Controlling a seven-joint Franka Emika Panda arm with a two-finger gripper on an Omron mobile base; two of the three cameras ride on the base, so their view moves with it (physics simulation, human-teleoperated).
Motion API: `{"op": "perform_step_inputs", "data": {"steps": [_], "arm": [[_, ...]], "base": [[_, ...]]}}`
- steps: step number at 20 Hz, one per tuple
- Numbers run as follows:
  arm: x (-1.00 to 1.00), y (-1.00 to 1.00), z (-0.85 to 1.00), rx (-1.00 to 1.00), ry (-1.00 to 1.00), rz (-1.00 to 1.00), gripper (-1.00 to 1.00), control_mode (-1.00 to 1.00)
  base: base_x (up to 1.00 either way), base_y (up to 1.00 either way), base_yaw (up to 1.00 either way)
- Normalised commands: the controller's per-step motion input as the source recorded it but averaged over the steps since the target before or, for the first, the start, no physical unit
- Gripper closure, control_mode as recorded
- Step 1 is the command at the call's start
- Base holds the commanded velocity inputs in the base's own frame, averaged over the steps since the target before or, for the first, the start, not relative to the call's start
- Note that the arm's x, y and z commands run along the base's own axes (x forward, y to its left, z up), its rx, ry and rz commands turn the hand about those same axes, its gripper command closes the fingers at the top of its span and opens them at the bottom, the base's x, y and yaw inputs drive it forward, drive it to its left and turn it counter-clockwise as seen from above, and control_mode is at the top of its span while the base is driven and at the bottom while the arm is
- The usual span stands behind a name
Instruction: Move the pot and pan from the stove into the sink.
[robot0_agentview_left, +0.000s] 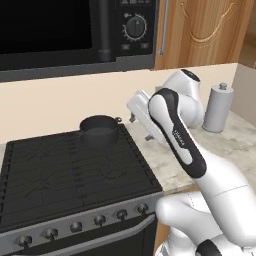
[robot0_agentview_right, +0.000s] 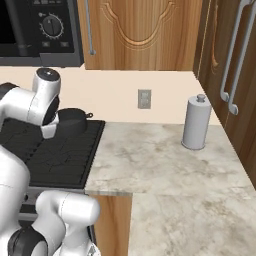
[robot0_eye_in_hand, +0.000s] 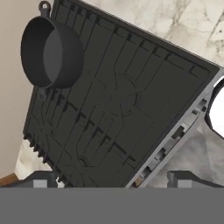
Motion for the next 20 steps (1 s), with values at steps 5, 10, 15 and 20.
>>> {"op": "perform_step_inputs", "data": {"steps": [5,10,15,20], "arm": [[0.23,-0.04,-0.35,0.03,-0.05,0.0,-1.0,-1.0],[0.18,-0.01,-0.4,0.06,-0.16,0.01,-1.0,-1.0],[0.65,0.11,-0.21,0.0,-0.04,0.0,-1.0,-1.0],[0.77,0.11,-0.16,0.01,-0.01,0.0,-1.0,-1.0]], "base": [[0.0,0.0,0.0],[0.0,0.0,0.0],[0.0,0.0,0.0],[0.0,0.0,0.0]]}}
